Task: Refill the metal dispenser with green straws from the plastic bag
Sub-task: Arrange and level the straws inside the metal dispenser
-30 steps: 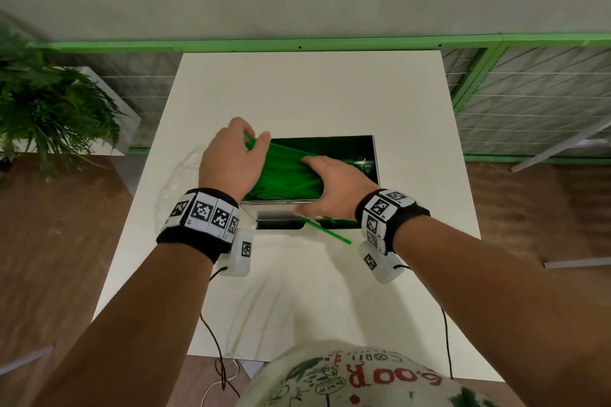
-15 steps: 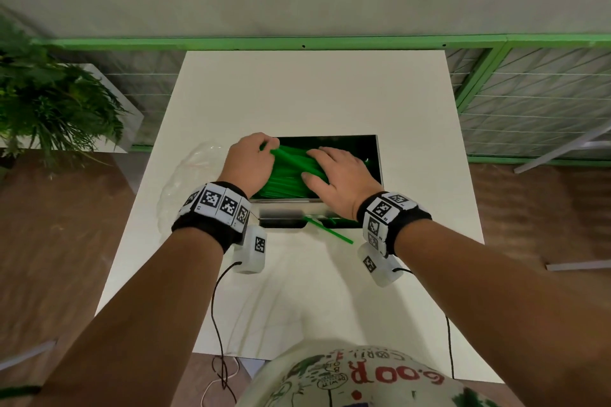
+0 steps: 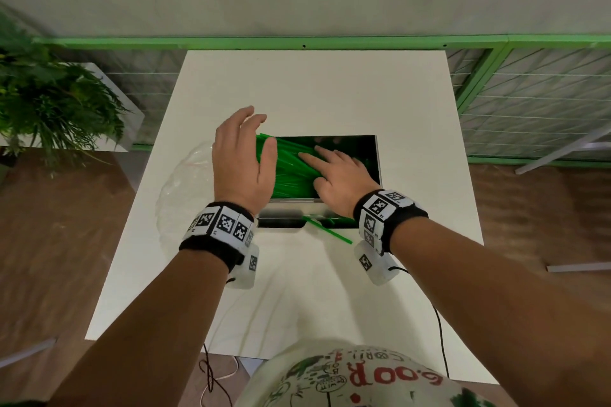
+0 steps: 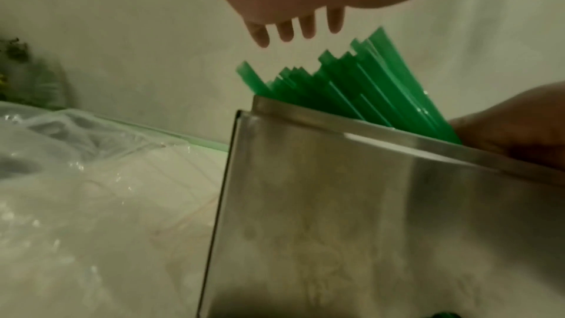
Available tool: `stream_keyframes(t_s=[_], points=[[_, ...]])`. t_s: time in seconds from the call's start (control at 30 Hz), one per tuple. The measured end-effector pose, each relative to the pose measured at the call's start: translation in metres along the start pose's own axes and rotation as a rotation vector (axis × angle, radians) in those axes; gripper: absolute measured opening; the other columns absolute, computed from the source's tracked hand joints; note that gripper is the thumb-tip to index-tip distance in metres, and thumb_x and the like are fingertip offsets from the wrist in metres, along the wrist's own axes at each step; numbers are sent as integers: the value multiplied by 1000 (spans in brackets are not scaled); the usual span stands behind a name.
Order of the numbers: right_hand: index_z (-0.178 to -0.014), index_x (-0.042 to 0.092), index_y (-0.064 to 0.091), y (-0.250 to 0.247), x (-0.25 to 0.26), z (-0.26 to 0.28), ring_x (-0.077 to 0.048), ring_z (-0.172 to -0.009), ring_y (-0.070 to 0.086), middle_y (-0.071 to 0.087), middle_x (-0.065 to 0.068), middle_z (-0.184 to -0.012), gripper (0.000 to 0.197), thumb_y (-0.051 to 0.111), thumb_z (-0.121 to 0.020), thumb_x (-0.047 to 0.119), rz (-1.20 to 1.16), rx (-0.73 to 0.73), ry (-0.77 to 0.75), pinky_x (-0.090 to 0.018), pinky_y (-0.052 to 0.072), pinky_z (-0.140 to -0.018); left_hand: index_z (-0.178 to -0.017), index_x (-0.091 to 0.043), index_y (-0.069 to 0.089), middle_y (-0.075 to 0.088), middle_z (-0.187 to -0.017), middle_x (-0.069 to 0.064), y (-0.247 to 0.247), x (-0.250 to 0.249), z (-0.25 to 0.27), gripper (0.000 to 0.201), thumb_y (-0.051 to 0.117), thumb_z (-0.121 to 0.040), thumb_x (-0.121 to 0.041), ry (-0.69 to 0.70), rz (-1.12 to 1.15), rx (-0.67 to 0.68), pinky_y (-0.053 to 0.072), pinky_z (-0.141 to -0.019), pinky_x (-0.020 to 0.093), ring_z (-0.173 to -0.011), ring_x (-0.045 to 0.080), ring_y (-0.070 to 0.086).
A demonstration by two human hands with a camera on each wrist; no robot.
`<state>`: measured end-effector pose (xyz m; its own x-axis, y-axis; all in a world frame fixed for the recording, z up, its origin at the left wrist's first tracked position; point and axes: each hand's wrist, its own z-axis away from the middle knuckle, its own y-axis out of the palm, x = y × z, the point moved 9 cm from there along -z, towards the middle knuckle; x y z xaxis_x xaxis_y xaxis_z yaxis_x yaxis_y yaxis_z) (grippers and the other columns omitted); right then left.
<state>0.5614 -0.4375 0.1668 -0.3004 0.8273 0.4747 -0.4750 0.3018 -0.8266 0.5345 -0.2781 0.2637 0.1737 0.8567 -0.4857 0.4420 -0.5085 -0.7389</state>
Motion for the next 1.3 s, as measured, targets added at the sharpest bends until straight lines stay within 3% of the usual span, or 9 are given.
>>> stream_keyframes(t_s=[0.07,0.17,0.3,0.6,0.77,0.87,1.0,1.17,1.3], points=[[-156,39,17,4,-4,-2,-33,-151,16,16,0,-166,66,33,-91,35,-9,35,41,-62,15,-118,-135,-3,57,49,-148,16,-6,-16,0,49,42,-99,-34,102,-9,9,36,-114,51,-138,34,44],[-158,34,8,6,-6,-4,-28,-153,10,11,3,-167,71,34,-93,40,-24,79,91,-61,12,-119,-146,-10,49,38,-160,13,26,-45,8,62,37,-100,-49,259,-240,314,20,-123,57,-152,34,28],[-158,29,17,2,-2,-2,-23,-153,8,16,5,-166,73,32,-88,45,-93,105,94,-60,10,-120,-149,-12,48,38,-162,11,66,-15,23,73,15,-102,-58,162,-560,588,18,-123,60,-152,35,28],[-146,11,47,-11,-4,-3,-22,-144,35,41,-9,-156,44,36,-106,25,-280,-8,49,-29,22,-118,-132,-7,65,57,-146,16,49,13,17,60,29,-101,-43,34,-569,458,28,-118,58,-141,39,44],[-144,7,48,-19,5,-8,-29,-139,42,46,-16,-149,44,44,-102,19,-185,-153,-42,-36,30,-116,-147,-5,47,48,-152,18,34,32,9,72,40,-96,-54,-194,-395,368,33,-117,52,-142,40,39],[-146,9,46,-4,15,-9,-33,-141,38,44,-19,-151,46,40,-101,17,-115,-127,-95,-44,29,-118,-141,-7,52,55,-139,18,27,39,2,60,41,-101,-49,-338,-272,301,42,-104,47,-127,37,47],[-146,11,46,1,13,-5,-35,-141,37,43,-19,-152,51,41,-95,10,-72,-139,-62,-43,27,-119,-113,-7,65,58,-114,15,30,46,-8,41,40,-103,-36,-431,-248,354,45,-91,42,-107,33,53],[-142,2,45,-15,11,4,-32,-134,42,44,-19,-146,51,45,-92,6,-122,-274,-15,-32,30,-113,-80,-9,56,59,-80,9,46,31,-16,37,38,-104,-30,-273,-251,502,37,-66,34,-77,30,57],[-147,4,41,-10,13,-1,-31,-135,42,47,-17,-147,54,44,-93,7,-123,-209,5,-33,30,-115,-83,-4,68,69,-82,11,54,34,-19,35,45,-101,-23,-330,-60,598,46,-66,34,-79,31,64]])
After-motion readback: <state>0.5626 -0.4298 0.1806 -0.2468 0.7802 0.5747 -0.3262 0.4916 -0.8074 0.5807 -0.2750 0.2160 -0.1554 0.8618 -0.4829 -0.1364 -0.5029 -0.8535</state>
